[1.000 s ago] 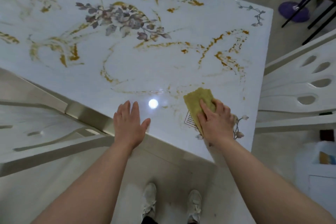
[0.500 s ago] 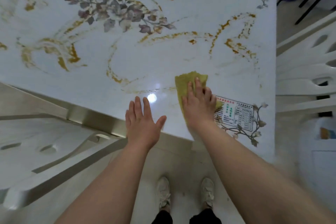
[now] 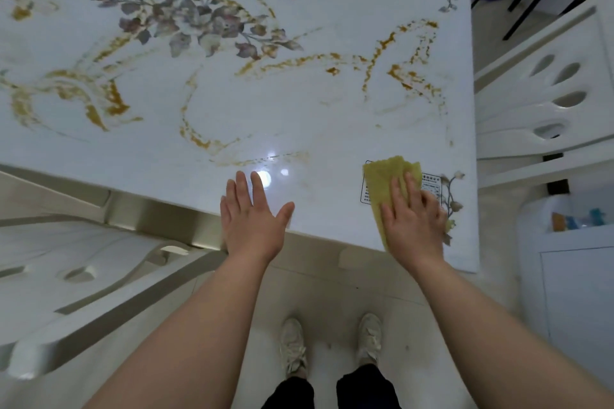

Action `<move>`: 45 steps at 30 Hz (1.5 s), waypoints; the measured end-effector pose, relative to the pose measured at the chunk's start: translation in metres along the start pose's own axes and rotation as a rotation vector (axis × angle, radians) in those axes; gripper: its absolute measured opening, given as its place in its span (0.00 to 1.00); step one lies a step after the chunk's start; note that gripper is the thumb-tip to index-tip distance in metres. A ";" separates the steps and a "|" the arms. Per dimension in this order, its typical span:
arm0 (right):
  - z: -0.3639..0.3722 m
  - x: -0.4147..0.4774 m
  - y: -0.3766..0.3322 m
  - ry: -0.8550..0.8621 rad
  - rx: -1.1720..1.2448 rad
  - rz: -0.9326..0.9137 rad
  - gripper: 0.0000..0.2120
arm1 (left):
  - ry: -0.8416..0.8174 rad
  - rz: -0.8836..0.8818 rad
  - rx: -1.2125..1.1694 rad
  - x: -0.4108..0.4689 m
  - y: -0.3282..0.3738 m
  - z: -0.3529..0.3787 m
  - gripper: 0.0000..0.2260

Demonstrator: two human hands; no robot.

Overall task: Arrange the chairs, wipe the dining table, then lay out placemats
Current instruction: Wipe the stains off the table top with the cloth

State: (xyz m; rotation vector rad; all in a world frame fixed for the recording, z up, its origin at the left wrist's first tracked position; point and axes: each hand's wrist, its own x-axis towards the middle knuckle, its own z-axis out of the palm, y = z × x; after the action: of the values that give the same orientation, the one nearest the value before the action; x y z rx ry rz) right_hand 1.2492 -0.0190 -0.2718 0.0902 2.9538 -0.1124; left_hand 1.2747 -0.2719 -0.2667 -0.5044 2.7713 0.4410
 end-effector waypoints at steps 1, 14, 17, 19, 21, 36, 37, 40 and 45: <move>0.000 0.000 0.009 0.004 -0.005 0.042 0.27 | -0.001 0.000 0.005 0.000 0.000 0.000 0.36; 0.008 -0.019 -0.002 -0.047 -0.007 -0.142 0.29 | 0.075 0.026 -0.004 -0.005 0.020 0.004 0.31; 0.005 -0.024 0.033 -0.041 -0.010 -0.202 0.26 | 0.086 0.133 -0.021 -0.011 0.040 0.011 0.27; 0.004 -0.022 0.057 -0.012 -0.001 -0.152 0.25 | 0.079 0.181 -0.046 -0.013 0.055 0.016 0.26; 0.000 -0.016 0.076 -0.006 0.001 -0.092 0.26 | 0.080 0.228 -0.054 -0.013 0.069 0.021 0.25; -0.015 0.078 0.098 0.022 -0.024 -0.052 0.24 | 0.202 0.016 -0.131 -0.006 0.154 0.058 0.21; -0.013 0.078 0.099 0.045 -0.019 -0.089 0.24 | 0.219 -0.001 -0.119 -0.007 0.156 0.060 0.21; -0.008 0.076 0.096 0.119 0.008 -0.352 0.25 | 0.277 -0.034 -0.094 -0.007 0.158 0.064 0.20; -0.015 0.091 0.105 -0.010 0.003 -0.607 0.26 | 0.321 -0.074 -0.098 -0.007 0.159 0.066 0.20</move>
State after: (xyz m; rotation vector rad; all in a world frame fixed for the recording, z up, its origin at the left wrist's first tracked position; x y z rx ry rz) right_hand 1.1640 0.0921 -0.2810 -0.8019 2.8624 -0.1951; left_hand 1.2347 -0.1051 -0.2860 -0.7584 3.0330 0.5217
